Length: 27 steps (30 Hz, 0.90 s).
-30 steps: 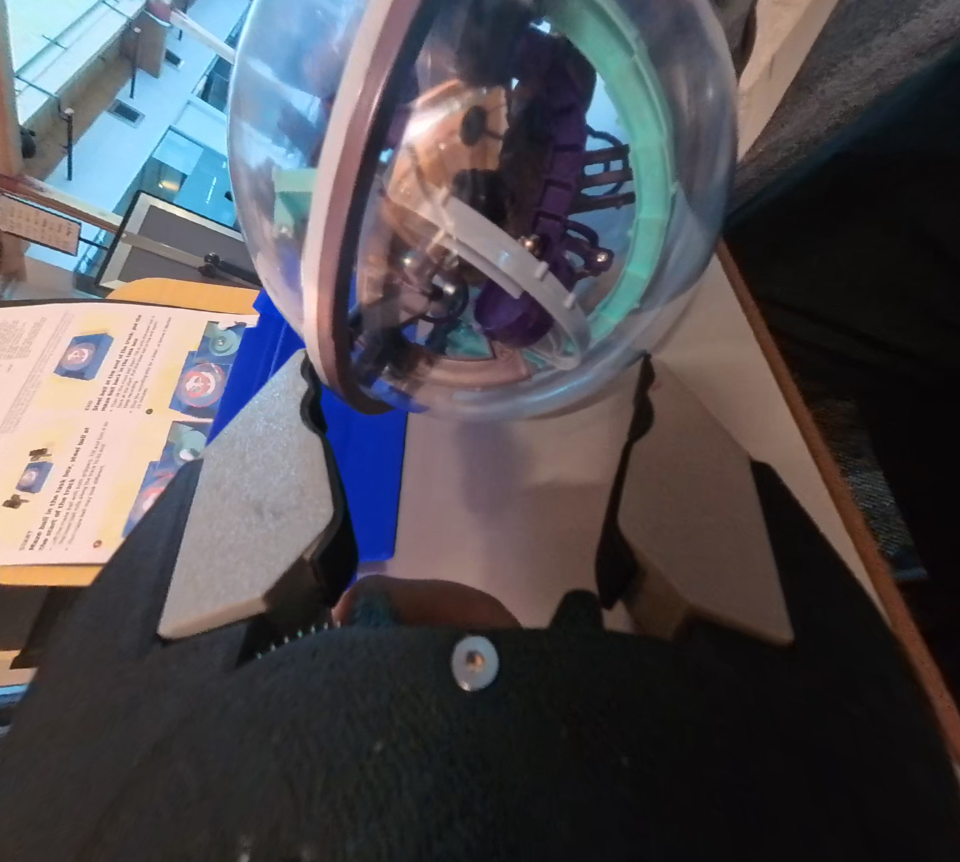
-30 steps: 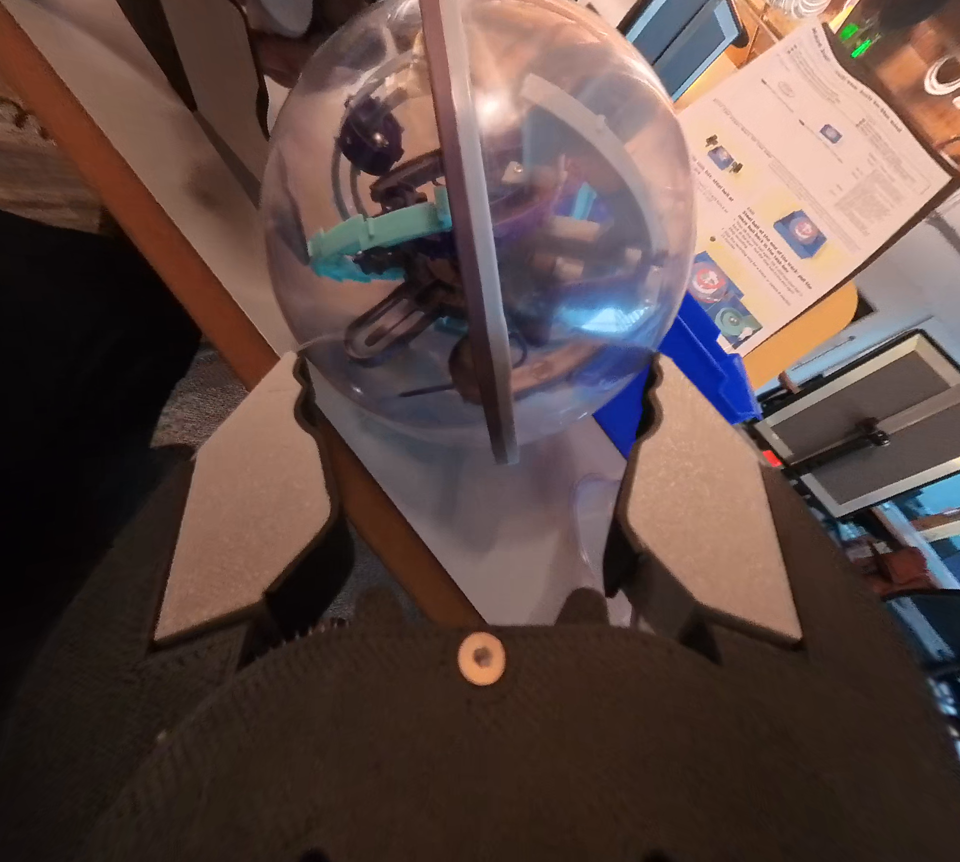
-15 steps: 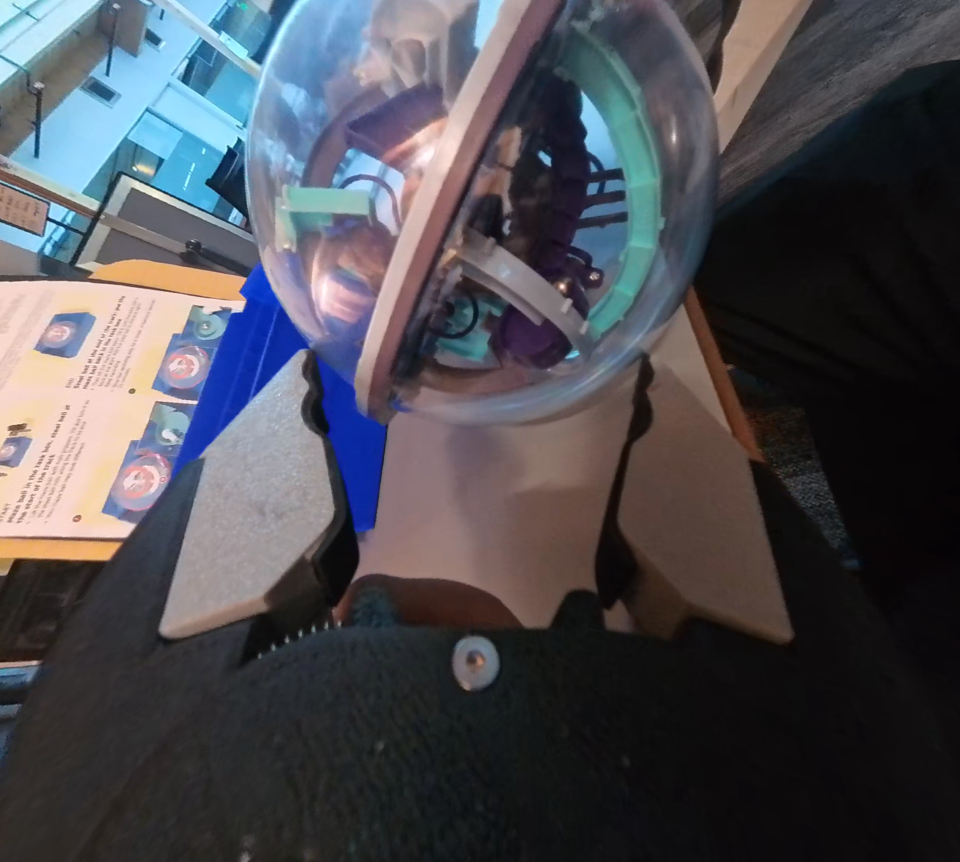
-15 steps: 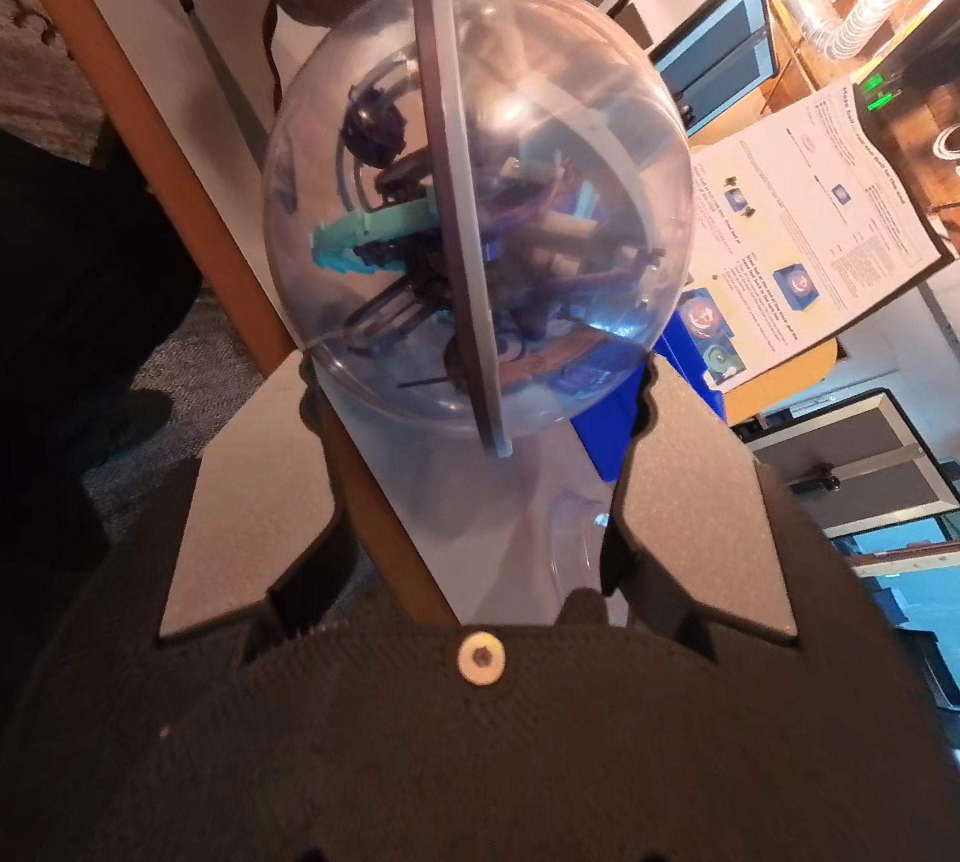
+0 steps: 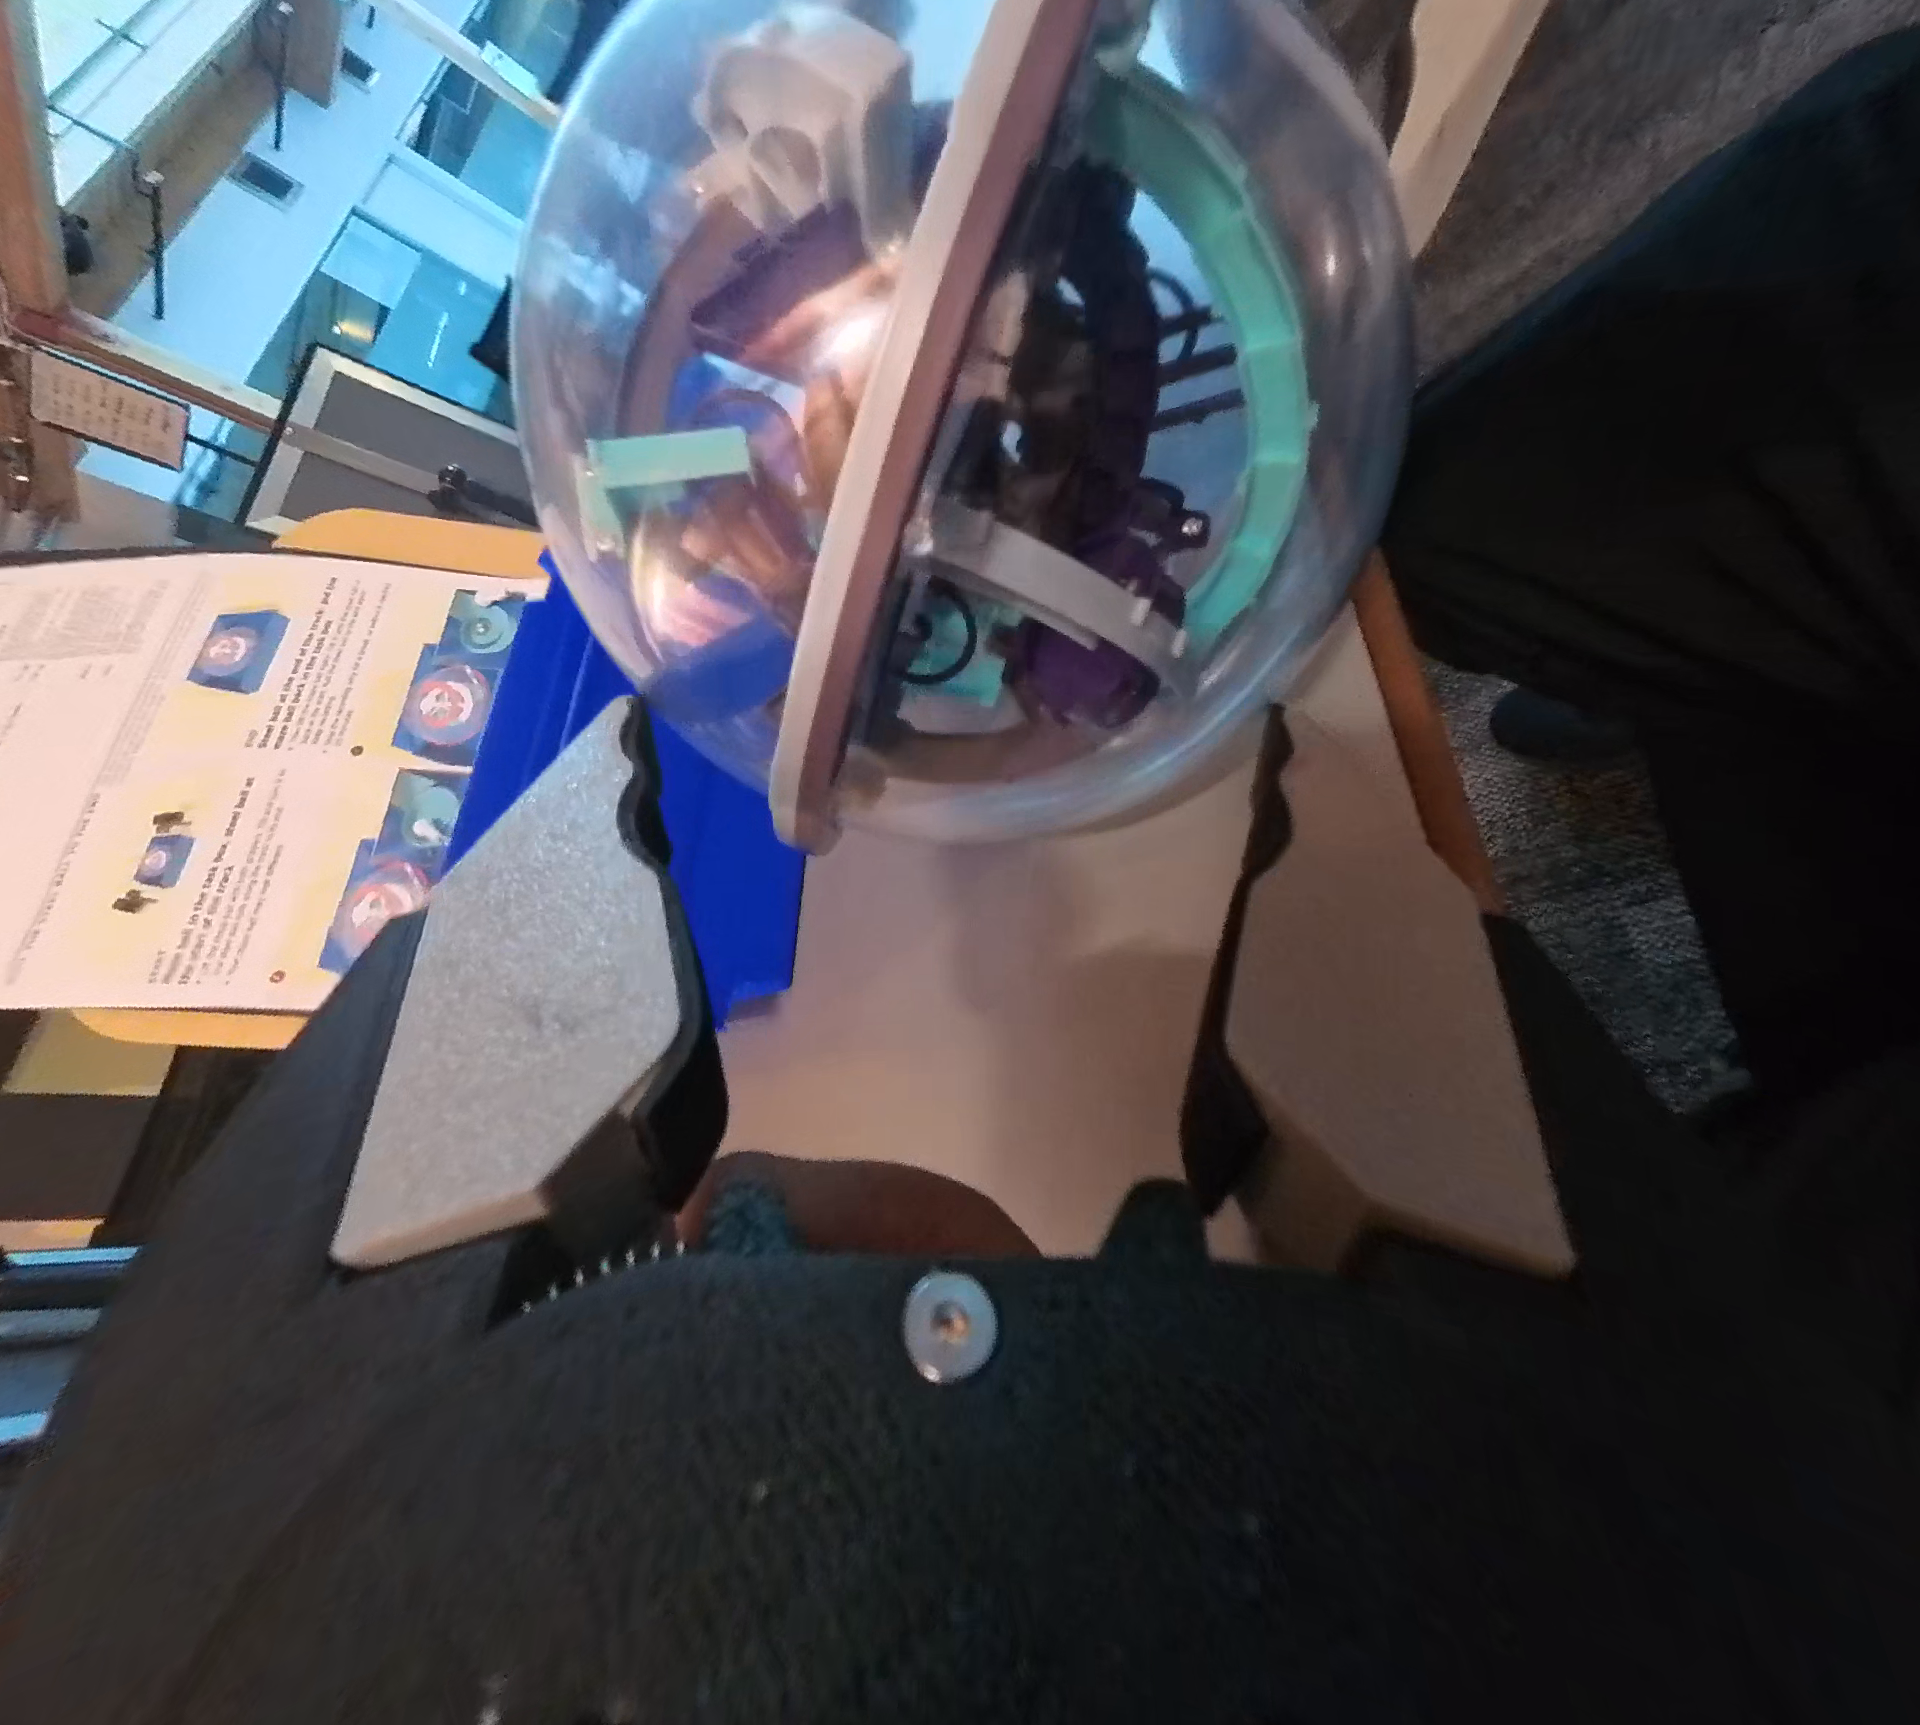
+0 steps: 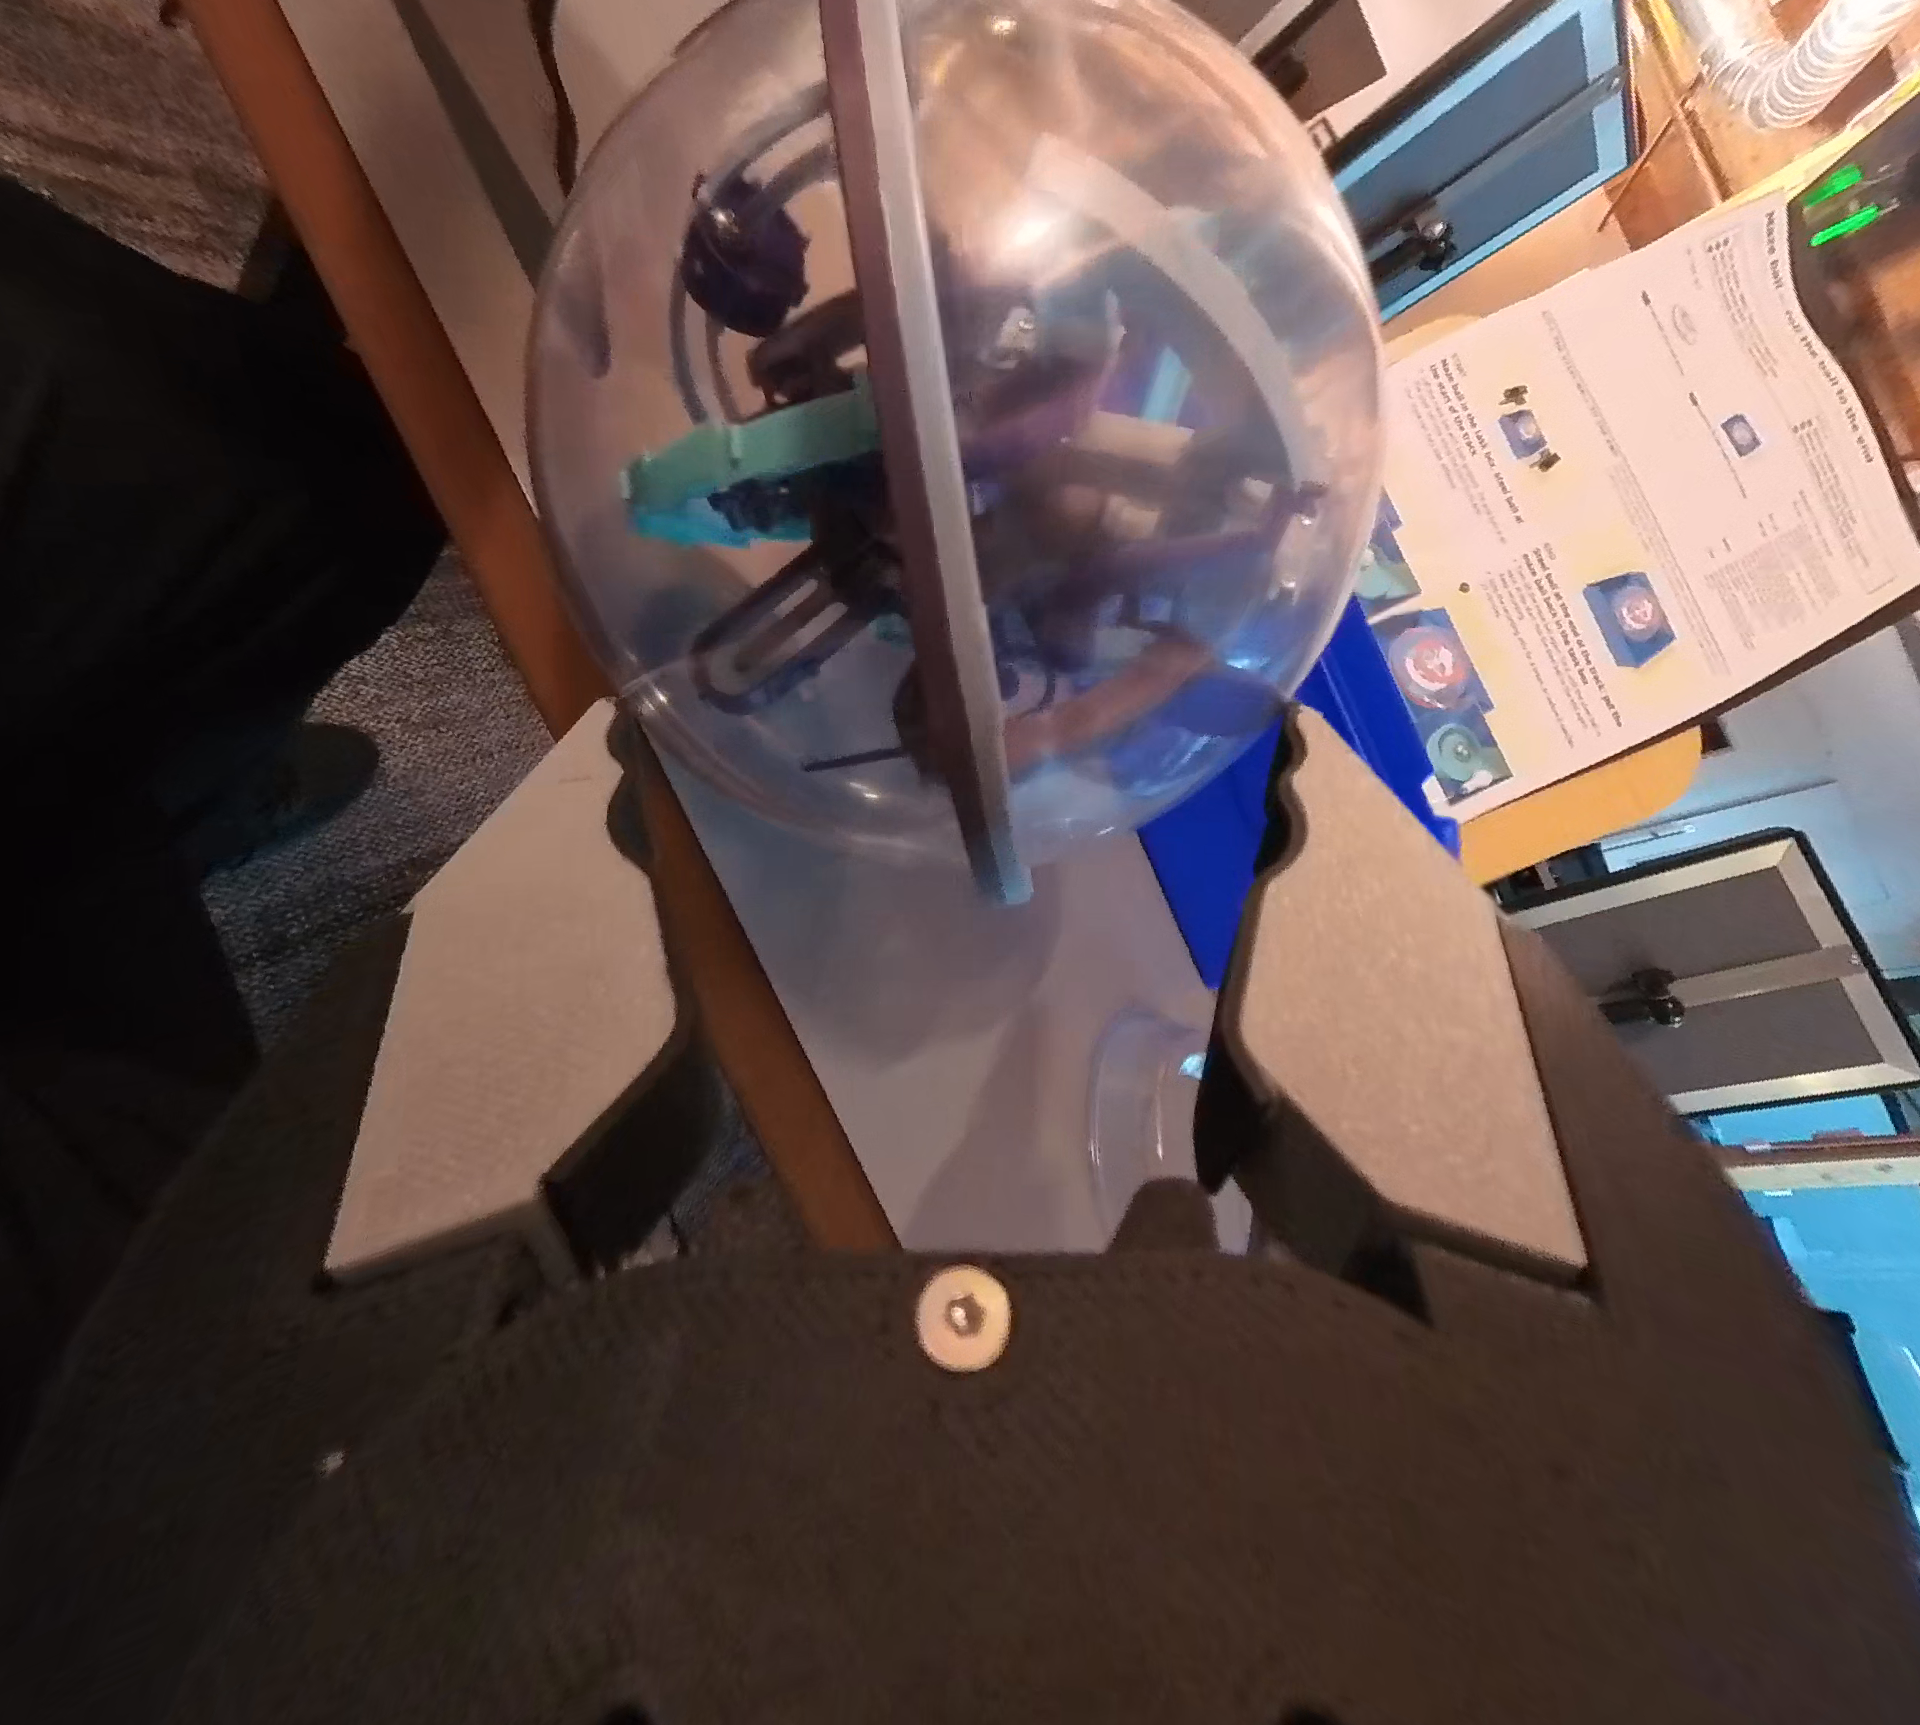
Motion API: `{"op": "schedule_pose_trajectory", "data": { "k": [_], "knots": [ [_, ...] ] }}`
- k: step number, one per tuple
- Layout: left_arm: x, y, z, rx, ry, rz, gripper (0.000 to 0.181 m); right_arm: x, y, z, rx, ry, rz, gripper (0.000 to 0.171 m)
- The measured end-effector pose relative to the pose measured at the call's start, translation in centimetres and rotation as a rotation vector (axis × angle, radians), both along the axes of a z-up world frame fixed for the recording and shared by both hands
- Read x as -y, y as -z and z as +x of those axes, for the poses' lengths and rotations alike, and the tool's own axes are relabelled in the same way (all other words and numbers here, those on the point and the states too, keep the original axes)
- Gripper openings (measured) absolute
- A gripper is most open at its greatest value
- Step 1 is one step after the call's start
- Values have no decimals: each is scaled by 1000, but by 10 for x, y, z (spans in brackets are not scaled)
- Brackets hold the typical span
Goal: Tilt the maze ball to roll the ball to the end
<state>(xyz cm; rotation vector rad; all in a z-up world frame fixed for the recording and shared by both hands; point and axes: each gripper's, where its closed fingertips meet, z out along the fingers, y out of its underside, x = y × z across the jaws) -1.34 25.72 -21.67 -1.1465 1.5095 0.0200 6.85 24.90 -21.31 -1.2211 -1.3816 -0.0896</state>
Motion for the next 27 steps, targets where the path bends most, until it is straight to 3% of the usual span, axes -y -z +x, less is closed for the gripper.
{"op": "schedule_pose_trajectory", "data": {
  "k": [17, 27],
  "knots": [
    [-25, 30, 1, -61, -38, -70, 101, 12, -25, -12, 46, -136, -203, 122],
    [-47, 37, 6, -120, -13, -86, 83, 0, -35, -22, 68, -127, -331, 129]
  ]
}}
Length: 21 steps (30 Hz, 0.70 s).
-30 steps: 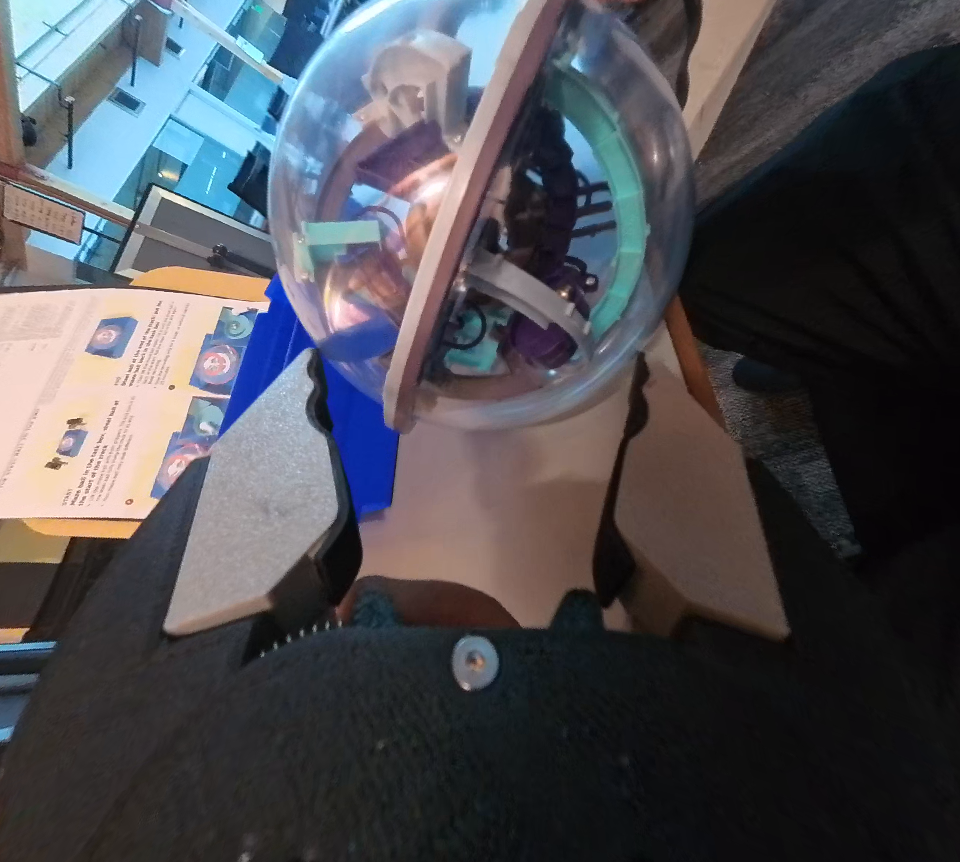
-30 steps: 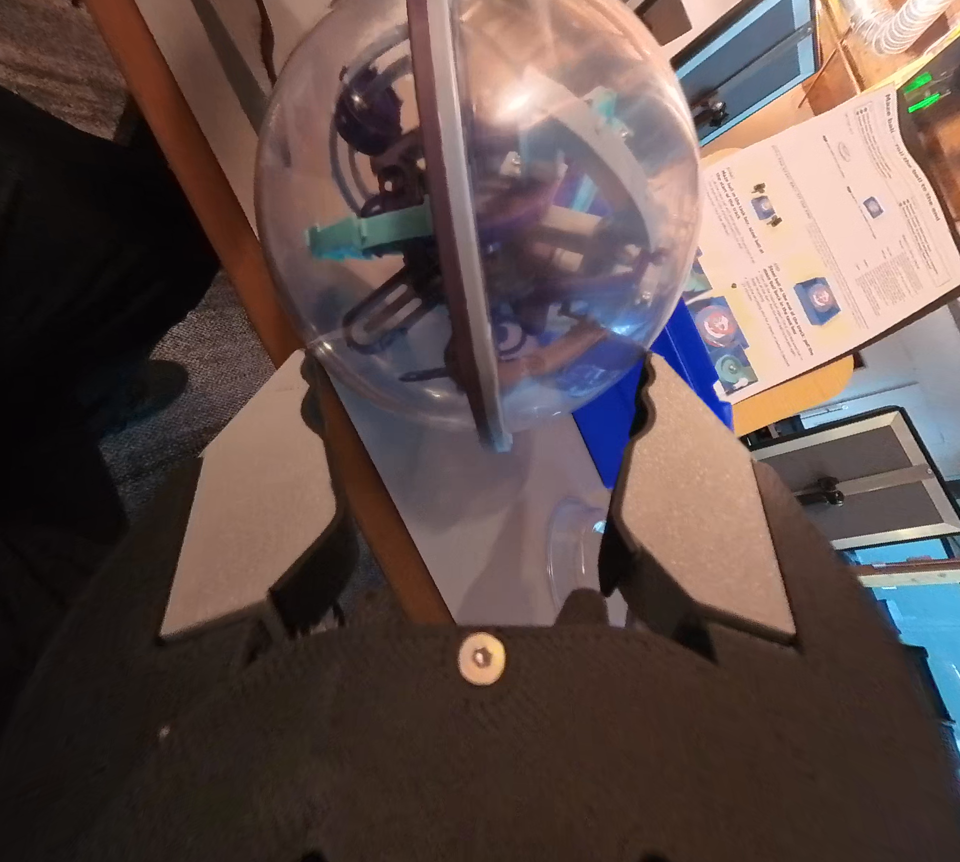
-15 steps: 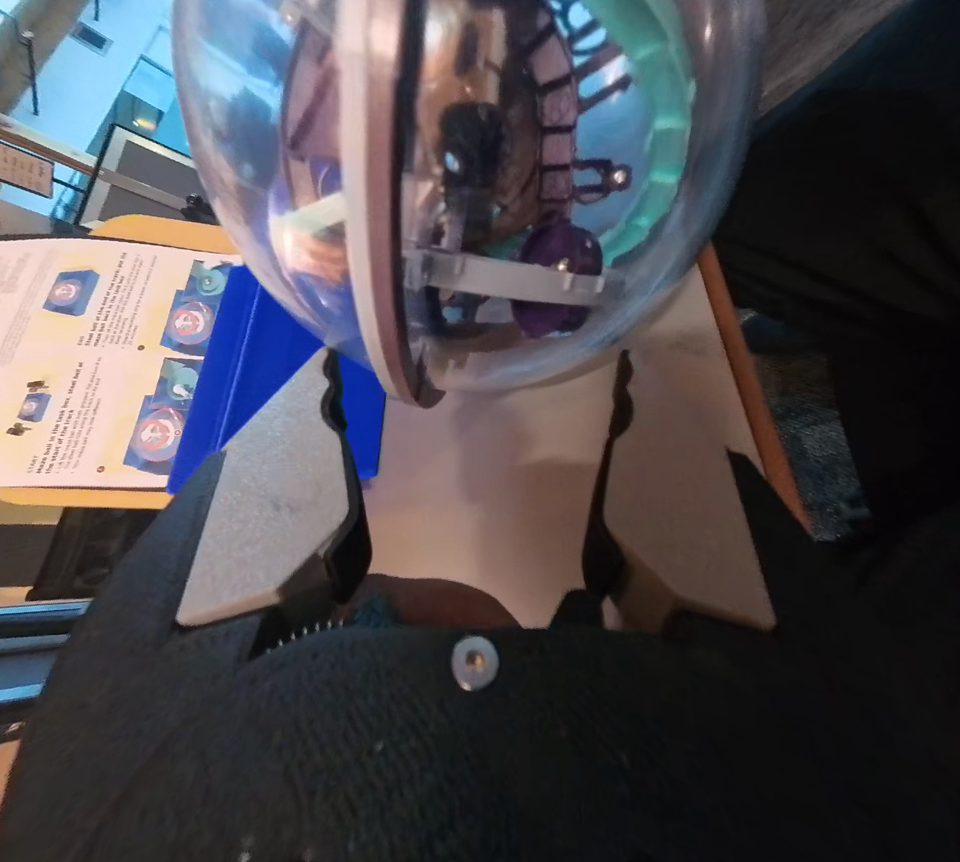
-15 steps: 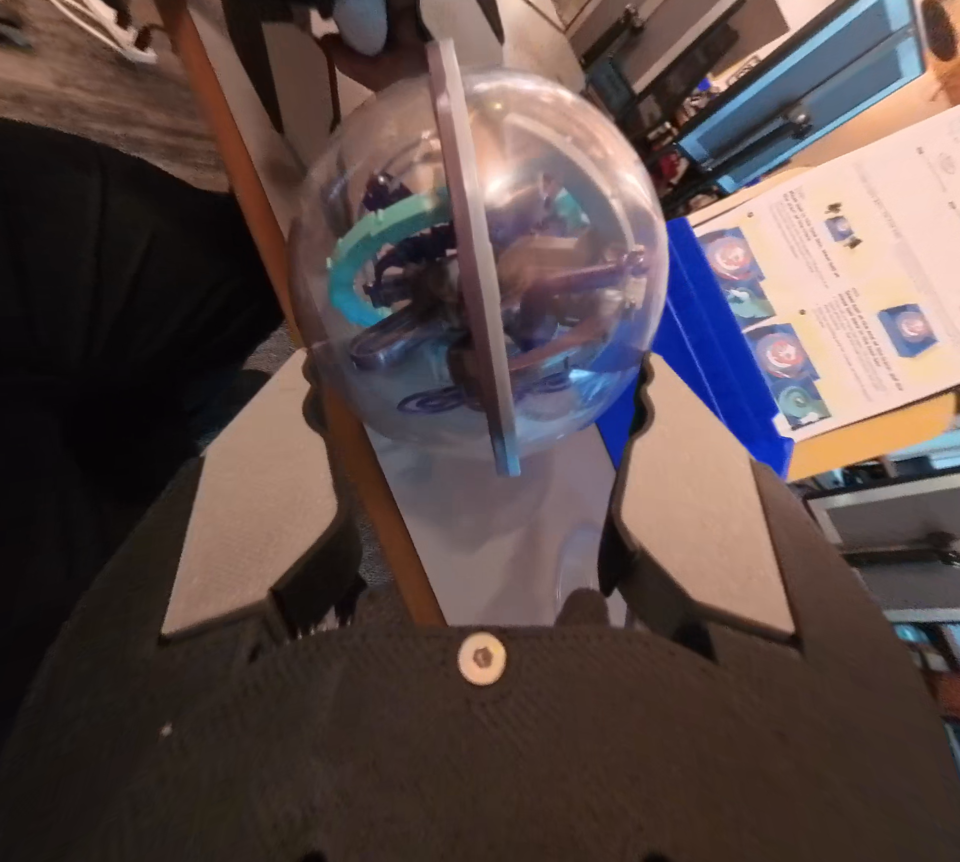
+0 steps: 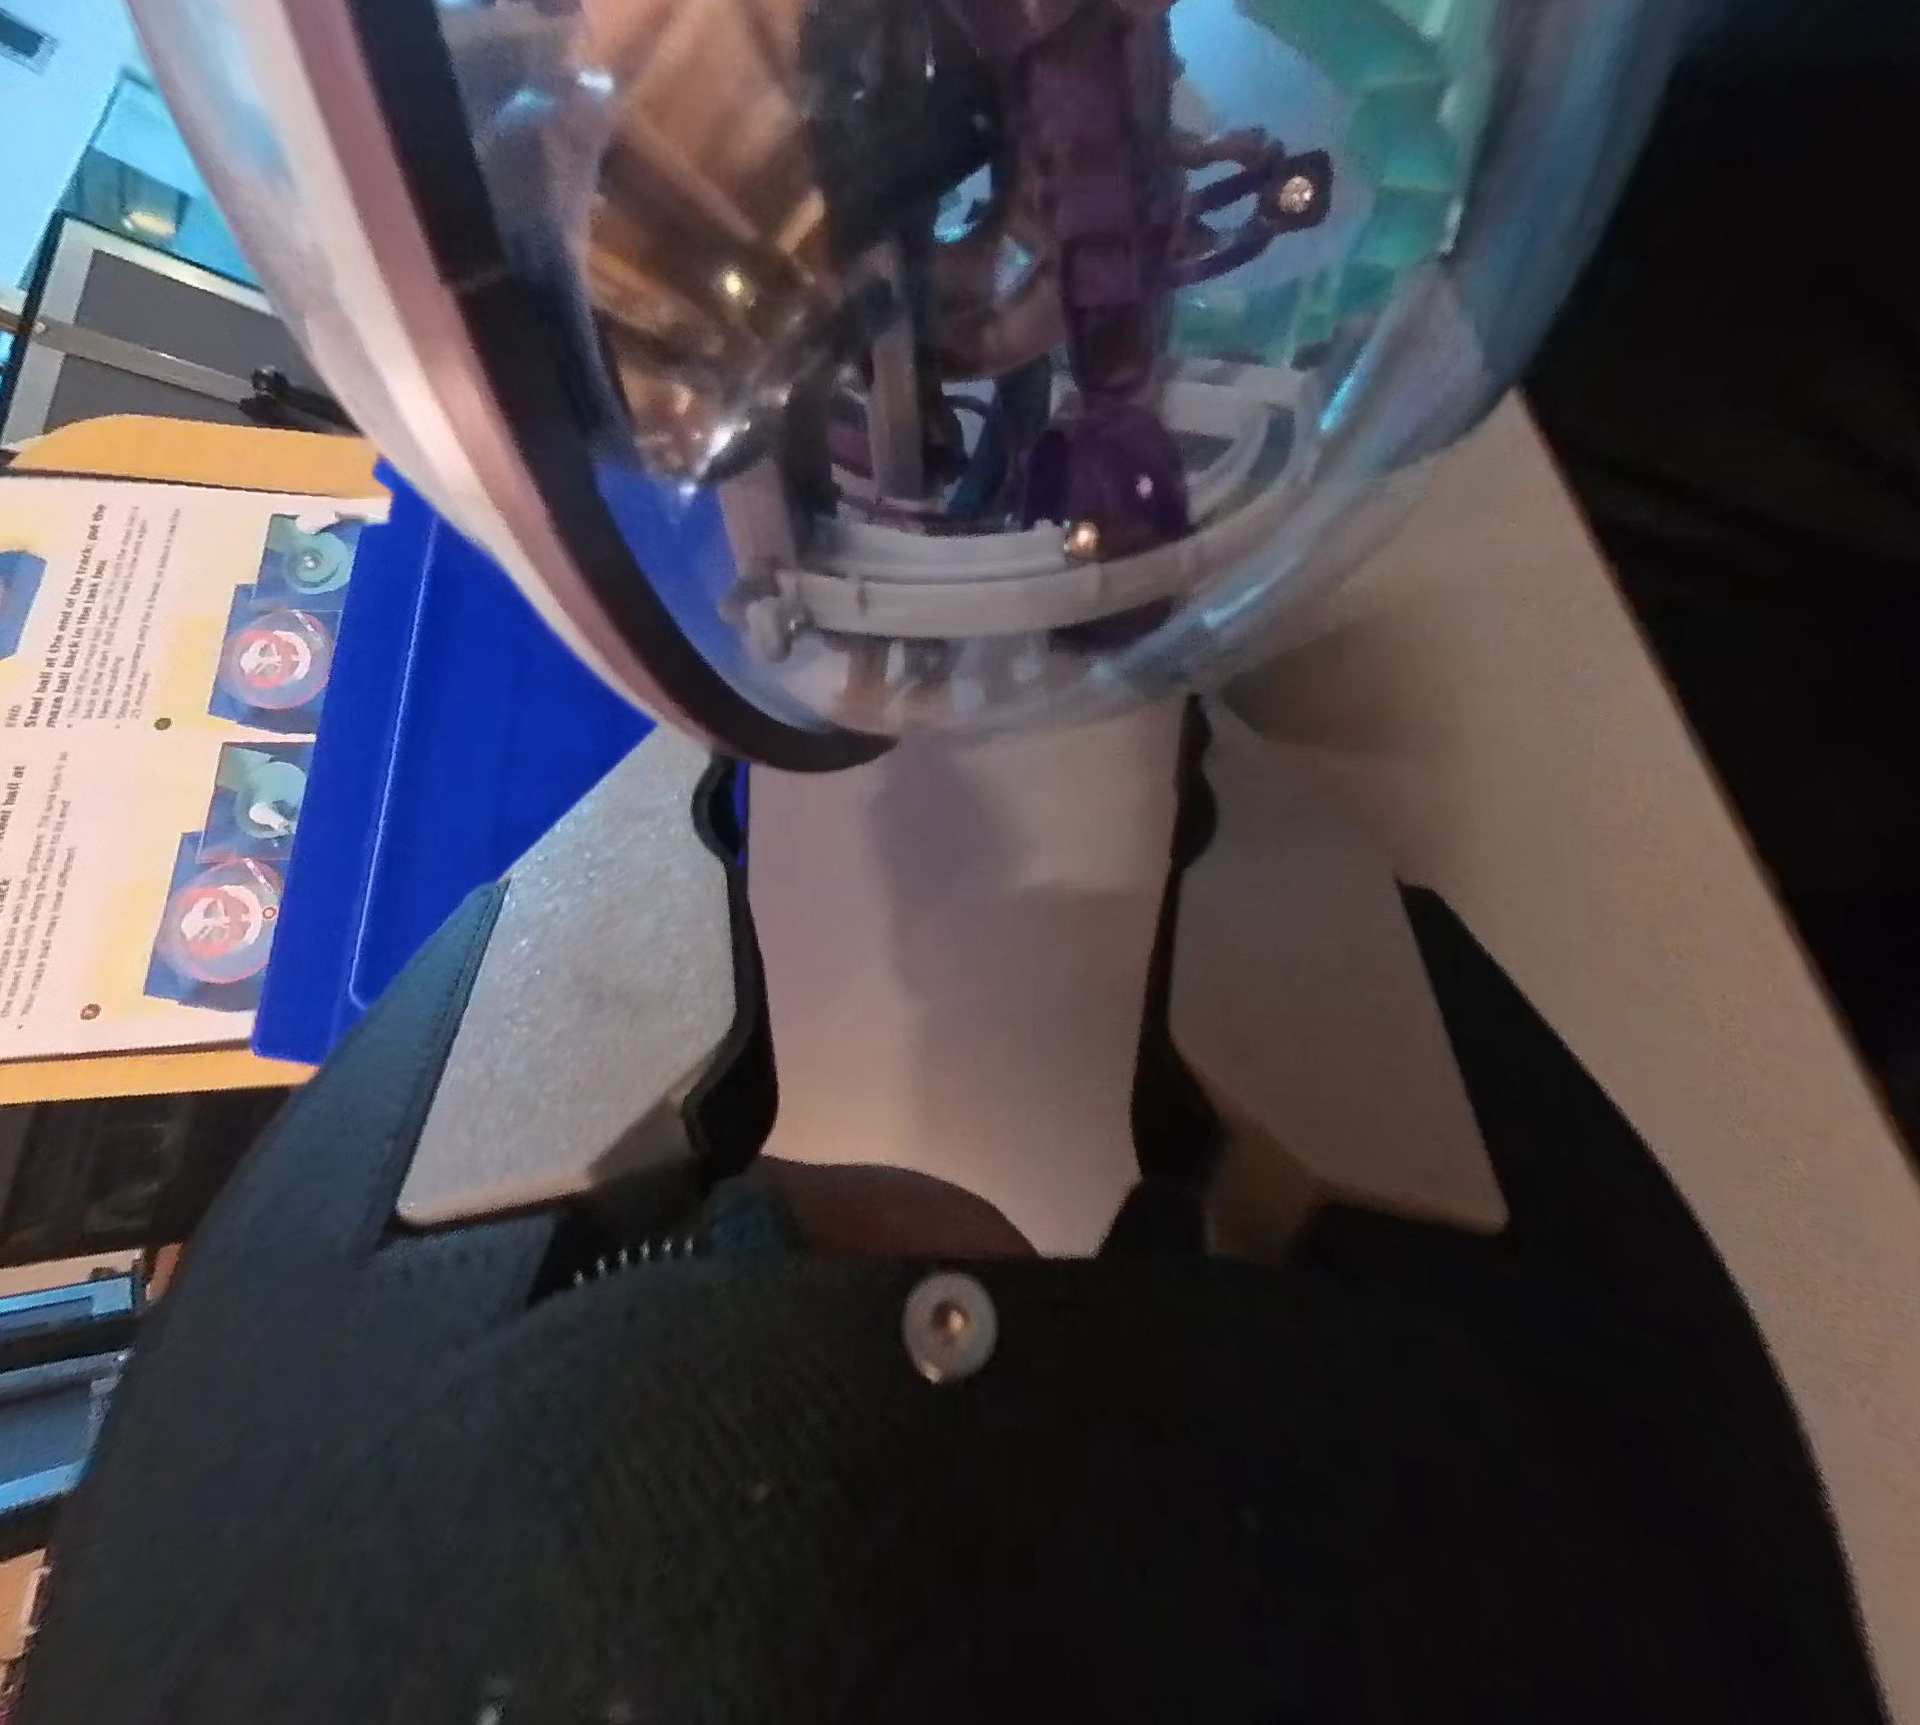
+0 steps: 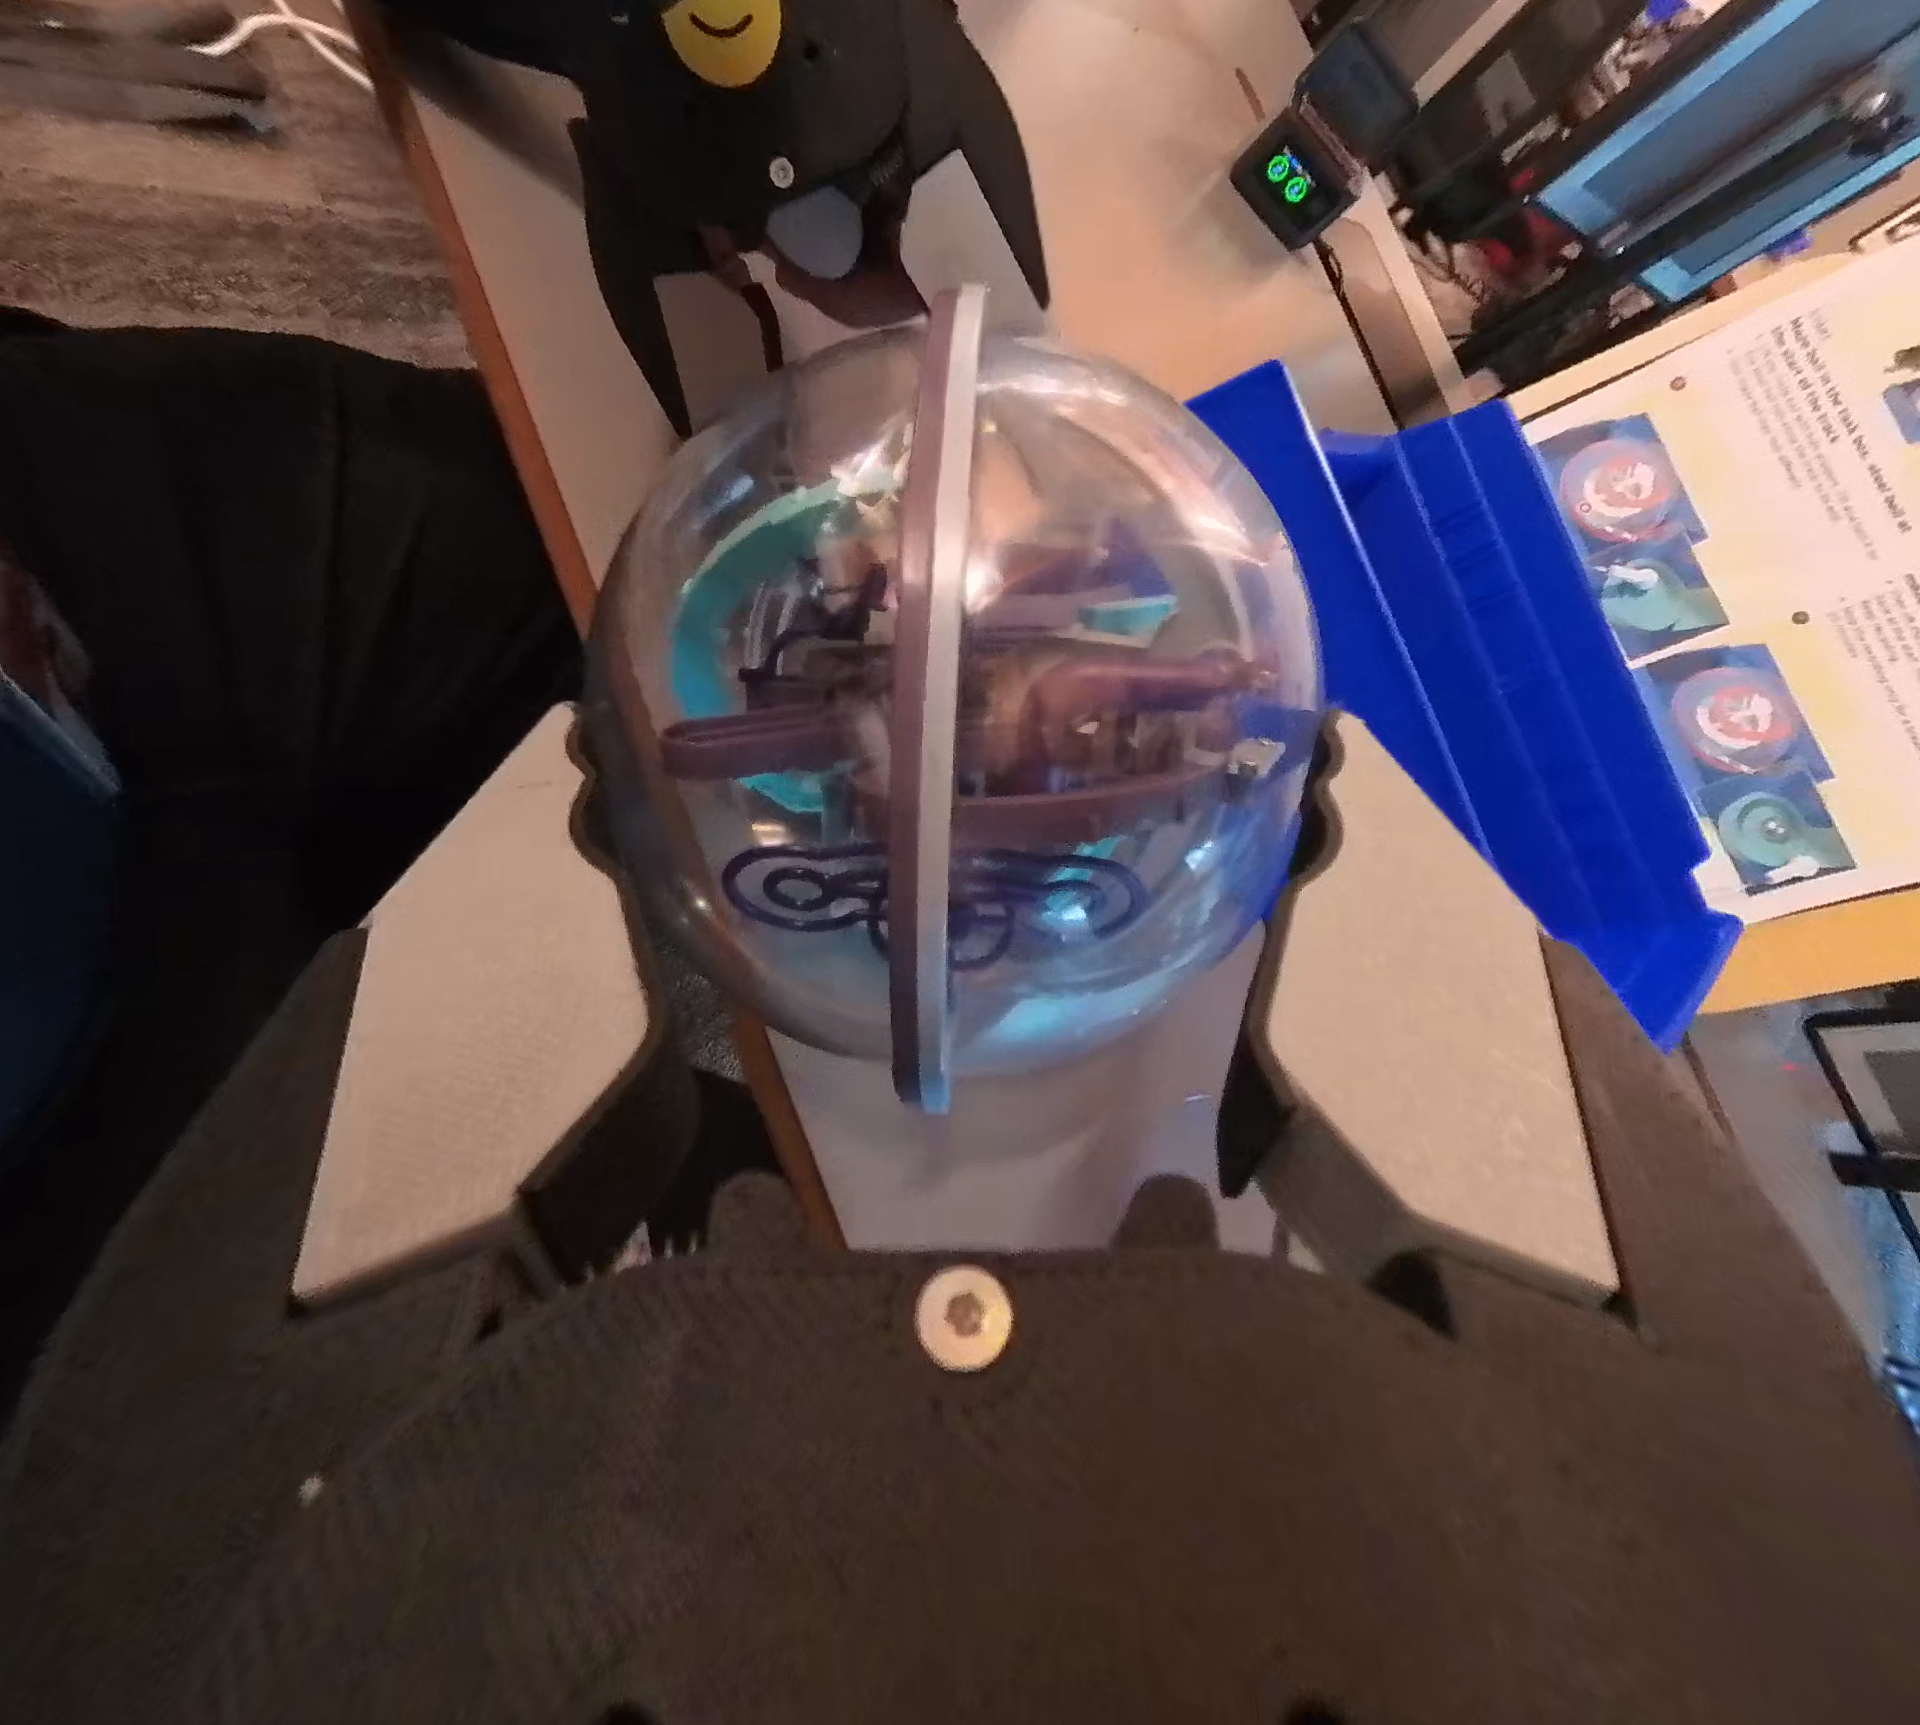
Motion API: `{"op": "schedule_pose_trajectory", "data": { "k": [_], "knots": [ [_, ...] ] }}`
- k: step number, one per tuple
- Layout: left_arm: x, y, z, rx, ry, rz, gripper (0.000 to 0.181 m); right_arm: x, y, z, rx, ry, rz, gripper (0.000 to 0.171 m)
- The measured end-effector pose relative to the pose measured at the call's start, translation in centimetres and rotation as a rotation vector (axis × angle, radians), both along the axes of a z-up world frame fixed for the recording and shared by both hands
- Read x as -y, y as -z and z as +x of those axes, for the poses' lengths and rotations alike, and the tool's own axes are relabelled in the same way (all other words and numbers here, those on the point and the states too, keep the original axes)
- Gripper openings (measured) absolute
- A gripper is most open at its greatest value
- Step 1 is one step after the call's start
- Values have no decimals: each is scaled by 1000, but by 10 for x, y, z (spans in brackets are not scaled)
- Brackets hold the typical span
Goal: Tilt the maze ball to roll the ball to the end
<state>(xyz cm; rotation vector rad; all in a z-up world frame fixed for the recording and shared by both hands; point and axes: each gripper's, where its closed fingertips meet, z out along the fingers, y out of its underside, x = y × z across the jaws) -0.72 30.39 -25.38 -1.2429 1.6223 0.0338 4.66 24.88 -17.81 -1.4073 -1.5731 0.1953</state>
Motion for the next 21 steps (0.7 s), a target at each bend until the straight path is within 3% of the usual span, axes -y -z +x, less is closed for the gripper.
{"op": "schedule_pose_trajectory", "data": {
  "k": [7, 11, 14, 21],
  "knots": [
    [-1, -16, -30, 32, -9, -4, 102, -7, 0, -4, 71, -1, -36, 129],
    [25, -57, -22, 187, 93, -69, 100, -10, -1, -10, 93, -27, -68, 129],
    [33, -69, -20, 175, 115, -111, 99, -14, -3, -16, 87, -52, -101, 128],
    [38, -78, -22, 111, 181, -140, 64, -22, -5, -28, 81, -84, -163, 127]
  ]
}}
